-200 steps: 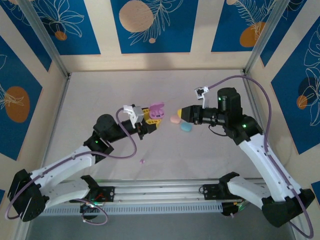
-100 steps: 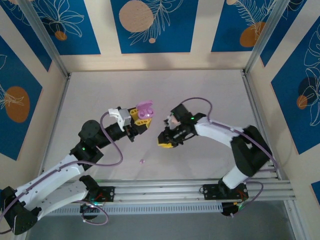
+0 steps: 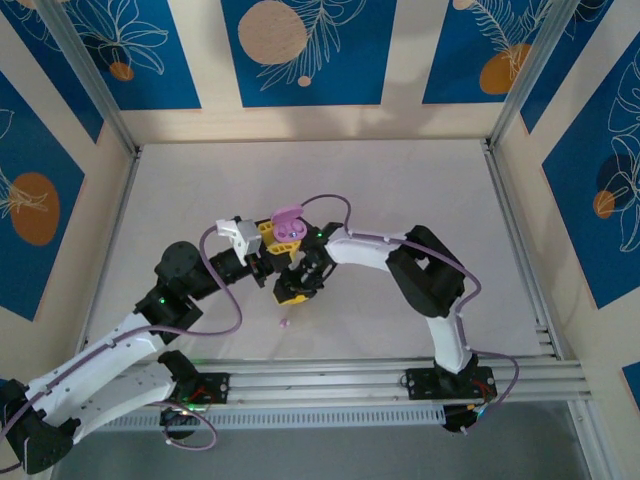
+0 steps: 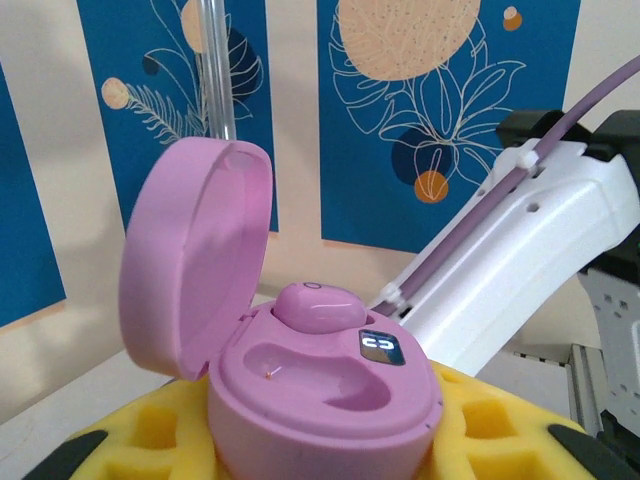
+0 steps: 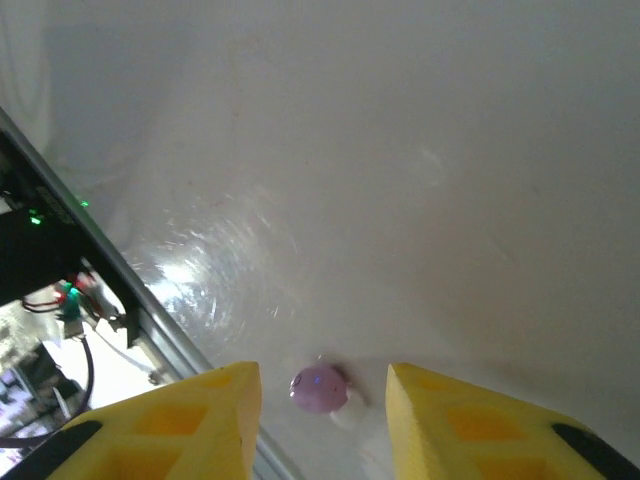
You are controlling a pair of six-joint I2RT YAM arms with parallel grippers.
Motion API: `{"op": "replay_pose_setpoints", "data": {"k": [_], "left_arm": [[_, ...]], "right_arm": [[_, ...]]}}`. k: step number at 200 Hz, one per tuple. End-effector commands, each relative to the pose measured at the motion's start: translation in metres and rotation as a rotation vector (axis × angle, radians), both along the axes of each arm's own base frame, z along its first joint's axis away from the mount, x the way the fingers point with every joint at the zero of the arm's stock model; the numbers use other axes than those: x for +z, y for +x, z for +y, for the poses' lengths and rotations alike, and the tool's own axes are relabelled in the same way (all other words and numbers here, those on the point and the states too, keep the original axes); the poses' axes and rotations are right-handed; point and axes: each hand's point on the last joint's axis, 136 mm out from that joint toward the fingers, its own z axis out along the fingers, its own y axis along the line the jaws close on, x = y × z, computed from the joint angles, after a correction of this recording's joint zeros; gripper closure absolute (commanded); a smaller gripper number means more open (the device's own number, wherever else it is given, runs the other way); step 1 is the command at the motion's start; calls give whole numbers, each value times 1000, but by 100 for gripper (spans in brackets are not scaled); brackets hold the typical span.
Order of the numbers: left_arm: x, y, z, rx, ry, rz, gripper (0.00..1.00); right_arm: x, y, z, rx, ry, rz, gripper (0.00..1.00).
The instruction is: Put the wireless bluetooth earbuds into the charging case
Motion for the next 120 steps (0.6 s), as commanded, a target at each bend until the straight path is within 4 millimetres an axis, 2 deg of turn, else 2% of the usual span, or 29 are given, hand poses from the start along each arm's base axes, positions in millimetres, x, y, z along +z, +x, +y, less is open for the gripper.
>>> {"op": "replay_pose_setpoints", "data": {"k": [1,42,120], "left_arm": [[23,-6,5,11,-31,-52,71],[22,-4,4,12,-28,-49,71],[21,-3,-1,-3,-30,-37,71]], "right_arm": [[-7,-16,0,118,-28,11,61],[-12,-37,8,215,-46,19,62],[-16,-56,-5,276,-125,-29,63]]}}
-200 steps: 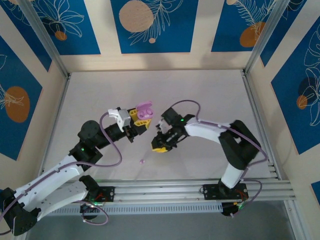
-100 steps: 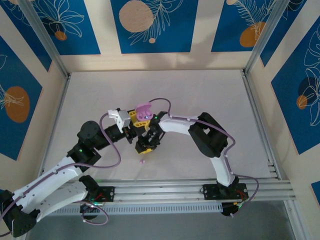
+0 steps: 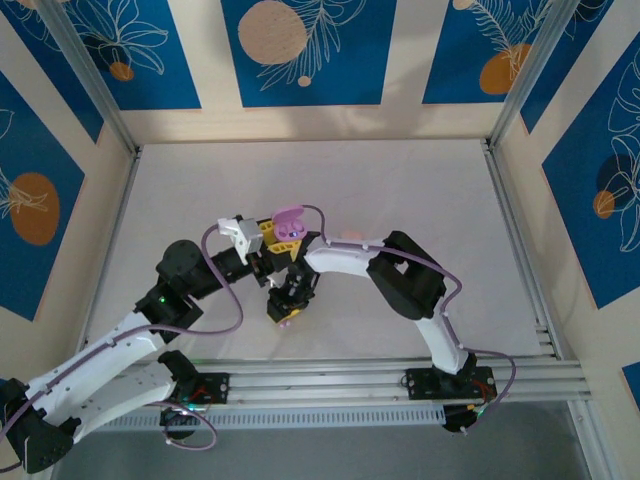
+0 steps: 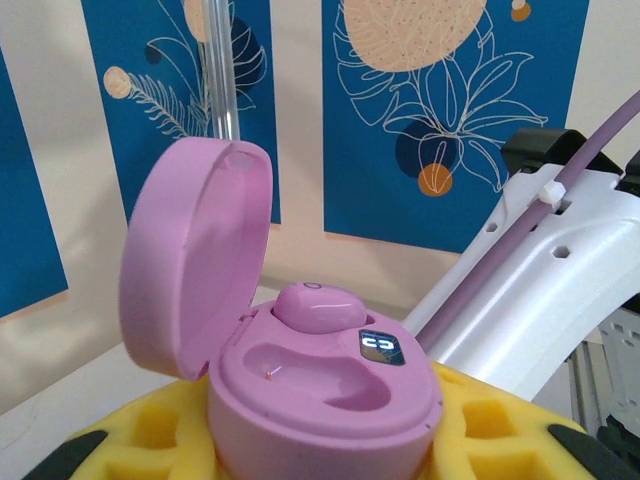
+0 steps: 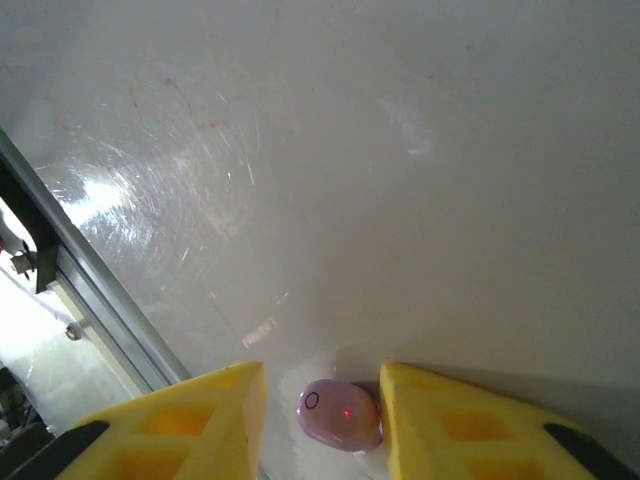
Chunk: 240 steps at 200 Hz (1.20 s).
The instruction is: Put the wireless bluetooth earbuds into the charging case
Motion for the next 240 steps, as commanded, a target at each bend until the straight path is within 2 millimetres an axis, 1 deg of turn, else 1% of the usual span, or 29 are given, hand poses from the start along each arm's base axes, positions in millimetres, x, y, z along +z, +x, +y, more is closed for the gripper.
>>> {"op": "replay_pose_setpoints", "data": {"k": [1,25,58,78,163,185,202,222,240], "left_arm": [[24,-6,0,-11,-42,-51,71],[23,-6,1,-11,-44,-46,71],[23,-5,0,-12,-46,-42,71],[23,-5,0,-12,-45,-41,71],[22,-4,-1,-12,-44,-37,71],[23,-4,0,-10,-46,-35,71],[22,-4,0,-8,-45,-34,71],[22,-4,0,-7,-45,-33,71],[22,-3,0,-7,-45,-33,71]], "right_arm": [[1,-19,-13,43,-58,13,63],[3,-19,-15,48,-76,-16,67],[5,-19,-17,66,-109,-58,68],[4,-20,-16,75,-116,-72,70],[1,-22,-13,114,-157,-118,70],[-1,-14,-22,79,-210,-154,73],[-1,-2,-32,23,-244,-180,74],[4,11,-44,-64,-240,-184,74],[9,19,-55,-133,-227,-172,74]]}}
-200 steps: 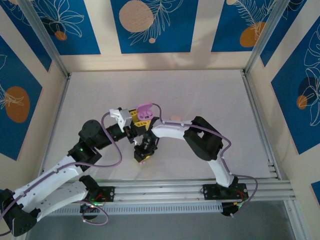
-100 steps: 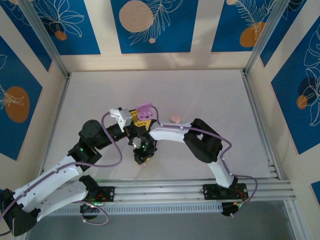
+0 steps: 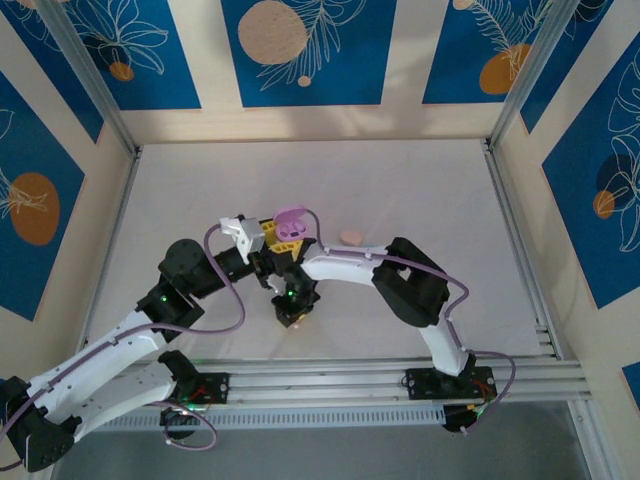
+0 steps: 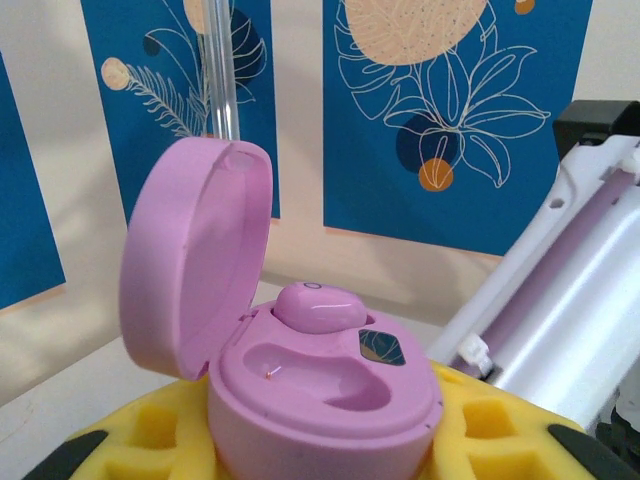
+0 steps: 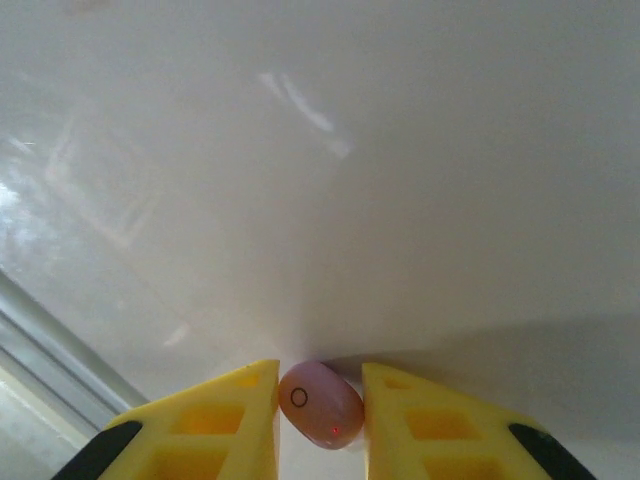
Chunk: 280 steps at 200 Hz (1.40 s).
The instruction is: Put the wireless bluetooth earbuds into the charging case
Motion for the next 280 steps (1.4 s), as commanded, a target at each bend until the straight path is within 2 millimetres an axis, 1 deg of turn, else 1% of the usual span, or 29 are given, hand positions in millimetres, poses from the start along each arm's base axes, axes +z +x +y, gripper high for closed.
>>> {"op": "replay_pose_setpoints", "data": {"k": [1,18,54,74,84,96,121,151,201,224,249,262,280], "left_arm": [[26,-6,2,-7,-52,-45,71],[25,-5,1,-7,-51,-45,71],[24,-4,-1,-10,-52,-39,71],[24,-4,-1,-8,-52,-39,71],[24,-3,-1,-8,-51,-38,71],[24,-3,-1,-8,-52,-38,71],[23,-2,-2,-8,-53,-35,71],[22,-1,-5,-15,-52,-28,71],[22,0,-5,-13,-54,-26,71],[22,0,-5,-15,-56,-24,71],[22,0,-5,-17,-58,-22,71],[22,0,-5,-17,-58,-22,71],[24,-2,-5,-19,-62,-26,71]], "right_arm": [[10,18,-23,-125,-18,-28,74],[11,24,-36,-201,-16,-16,74],[0,38,-77,-447,-46,9,74],[0,46,-99,-580,-35,3,74],[-1,47,-109,-639,-28,18,74],[-2,46,-115,-687,-4,52,73],[-4,36,-118,-706,23,111,69],[0,26,-117,-705,32,137,63],[9,15,-118,-720,32,151,61],[14,11,-115,-706,56,163,61],[18,19,-125,-697,14,79,60],[24,24,-126,-630,8,18,60],[27,28,-131,-535,-63,-78,60]]}}
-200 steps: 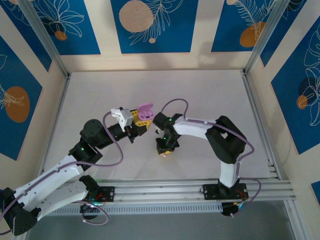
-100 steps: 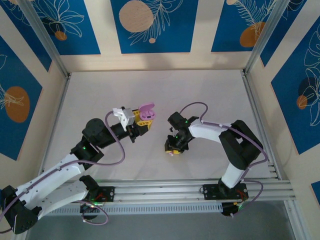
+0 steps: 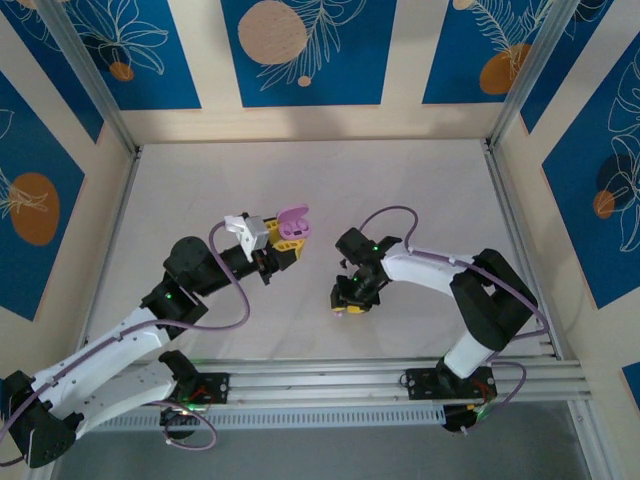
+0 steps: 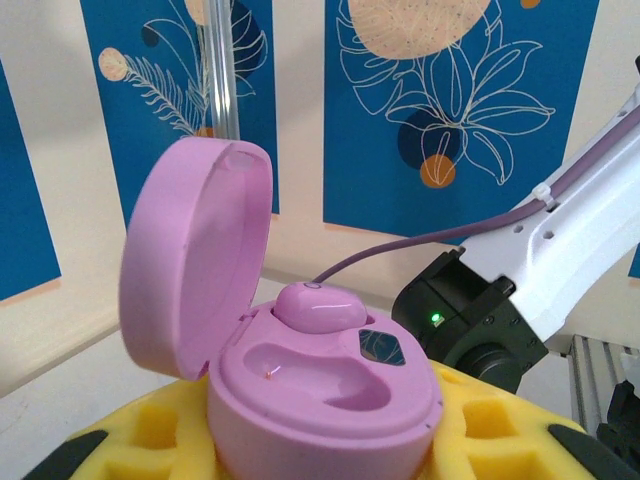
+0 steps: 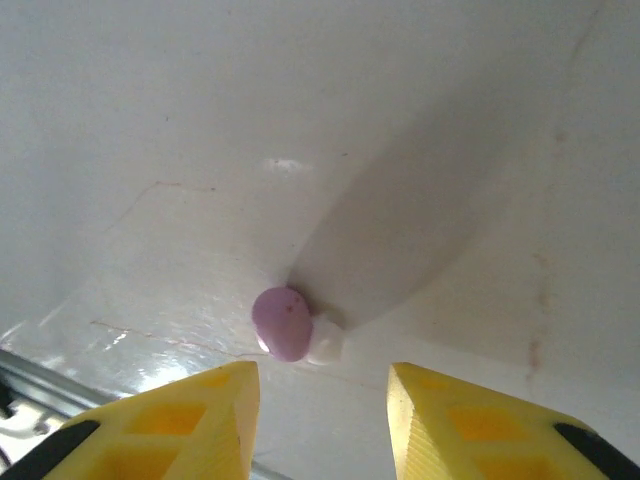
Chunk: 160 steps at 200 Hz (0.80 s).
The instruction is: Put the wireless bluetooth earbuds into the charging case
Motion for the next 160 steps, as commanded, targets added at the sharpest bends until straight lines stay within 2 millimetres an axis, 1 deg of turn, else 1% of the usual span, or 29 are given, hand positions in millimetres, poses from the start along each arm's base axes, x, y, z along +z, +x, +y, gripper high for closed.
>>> {"op": "replay_pose_setpoints", "data": {"k": [1,28,62,87,160], "left_arm": [[28,-7,0,-17,-64,-40,71],[29,-7,3,-7,-69,-38,71],[31,-9,6,-3,-72,-43,71],[30,-10,6,-4,-65,-46,71],[29,-10,6,-6,-61,-46,71]], "right_arm": [[13,6,-6,128,-106,-99,60],[10,5,0,217,-154,-112,62],[5,3,16,311,-181,-120,63],[0,7,17,378,-268,-150,63],[-9,3,20,419,-283,-118,65]]}}
